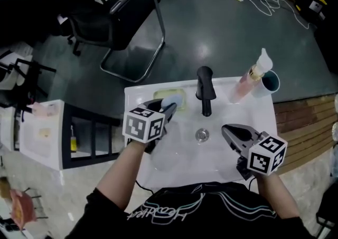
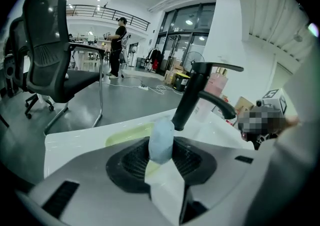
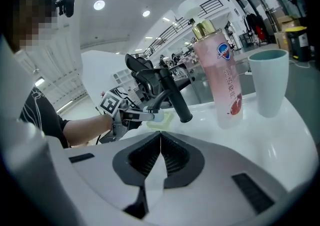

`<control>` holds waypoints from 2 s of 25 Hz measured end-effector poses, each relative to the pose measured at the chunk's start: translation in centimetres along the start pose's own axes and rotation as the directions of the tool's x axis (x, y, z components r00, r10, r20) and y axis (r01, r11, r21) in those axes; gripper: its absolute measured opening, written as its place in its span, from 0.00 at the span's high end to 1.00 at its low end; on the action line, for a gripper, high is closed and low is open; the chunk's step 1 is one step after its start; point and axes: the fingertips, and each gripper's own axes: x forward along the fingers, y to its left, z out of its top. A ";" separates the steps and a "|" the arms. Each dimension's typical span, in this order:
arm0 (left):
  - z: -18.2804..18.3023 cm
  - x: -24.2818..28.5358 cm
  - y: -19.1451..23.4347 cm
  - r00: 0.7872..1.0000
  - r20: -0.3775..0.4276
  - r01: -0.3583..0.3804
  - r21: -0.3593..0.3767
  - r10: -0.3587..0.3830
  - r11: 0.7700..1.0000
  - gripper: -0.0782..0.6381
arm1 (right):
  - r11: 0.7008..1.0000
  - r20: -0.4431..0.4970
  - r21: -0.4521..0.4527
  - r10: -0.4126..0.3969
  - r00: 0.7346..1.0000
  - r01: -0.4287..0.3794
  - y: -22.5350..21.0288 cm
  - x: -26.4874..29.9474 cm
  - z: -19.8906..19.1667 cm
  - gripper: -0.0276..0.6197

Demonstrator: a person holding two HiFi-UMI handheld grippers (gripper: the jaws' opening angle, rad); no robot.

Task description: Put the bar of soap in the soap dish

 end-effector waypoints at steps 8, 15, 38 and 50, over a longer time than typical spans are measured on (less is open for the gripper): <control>-0.3 1.1 1.0 0.999 -0.032 0.012 -0.015 -0.013 1.000 0.69 | 0.999 -0.028 -0.036 -0.005 1.000 0.004 -0.6 0.5 -0.1 0.92; 0.4 1.5 1.8 1.000 -0.016 -0.004 -0.004 0.004 1.000 0.66 | 0.999 -0.032 -0.045 -0.010 0.999 0.008 -1.2 0.4 -0.1 0.92; 1.5 -3.7 -1.0 0.995 0.096 -0.013 0.066 0.006 0.998 0.47 | 1.000 0.052 -0.019 0.003 0.999 -0.002 1.3 -1.4 2.0 0.92; 1.9 -13.4 -10.7 0.927 0.287 0.252 0.001 -0.241 0.968 0.67 | 0.998 0.185 -0.047 0.053 0.981 -0.045 9.6 -2.1 6.0 0.92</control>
